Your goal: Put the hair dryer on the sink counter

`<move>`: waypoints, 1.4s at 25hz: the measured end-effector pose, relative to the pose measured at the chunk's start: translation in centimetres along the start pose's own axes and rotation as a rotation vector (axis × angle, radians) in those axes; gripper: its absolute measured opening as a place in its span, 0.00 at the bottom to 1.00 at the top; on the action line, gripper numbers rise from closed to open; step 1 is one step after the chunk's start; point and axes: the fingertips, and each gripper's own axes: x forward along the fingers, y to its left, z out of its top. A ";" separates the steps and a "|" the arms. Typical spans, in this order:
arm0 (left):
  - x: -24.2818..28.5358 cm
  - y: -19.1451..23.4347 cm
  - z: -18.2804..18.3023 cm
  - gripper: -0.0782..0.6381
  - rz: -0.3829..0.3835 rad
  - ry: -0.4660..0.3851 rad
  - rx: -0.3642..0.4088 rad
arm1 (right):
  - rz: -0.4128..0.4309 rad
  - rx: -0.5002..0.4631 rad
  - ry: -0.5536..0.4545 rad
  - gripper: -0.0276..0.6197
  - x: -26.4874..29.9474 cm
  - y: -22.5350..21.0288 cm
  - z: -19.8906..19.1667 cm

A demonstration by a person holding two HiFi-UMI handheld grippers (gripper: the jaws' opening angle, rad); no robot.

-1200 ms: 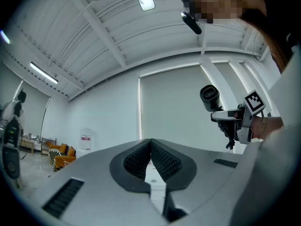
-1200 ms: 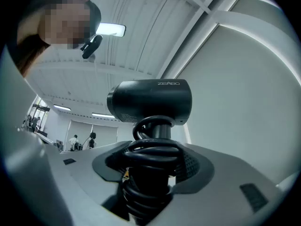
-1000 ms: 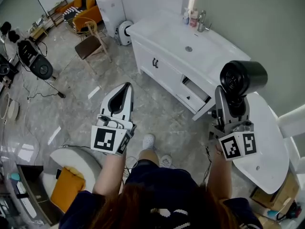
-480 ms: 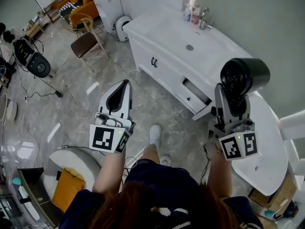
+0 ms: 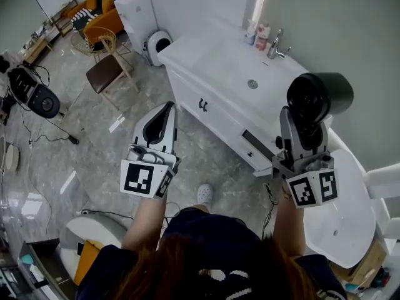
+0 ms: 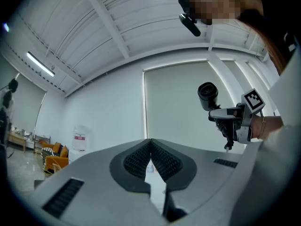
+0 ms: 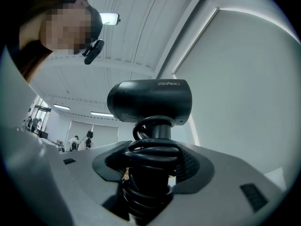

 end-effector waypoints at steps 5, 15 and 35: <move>4.9 3.4 -1.0 0.13 -0.034 0.003 0.006 | -0.007 0.003 -0.011 0.47 5.4 -1.0 -1.1; 11.9 8.3 -4.2 0.13 -0.016 0.038 -0.006 | -0.001 -0.005 0.016 0.47 13.5 -4.6 -3.5; 37.5 13.6 -9.0 0.13 0.105 0.050 0.013 | 0.118 0.074 0.024 0.47 36.3 -22.8 -8.0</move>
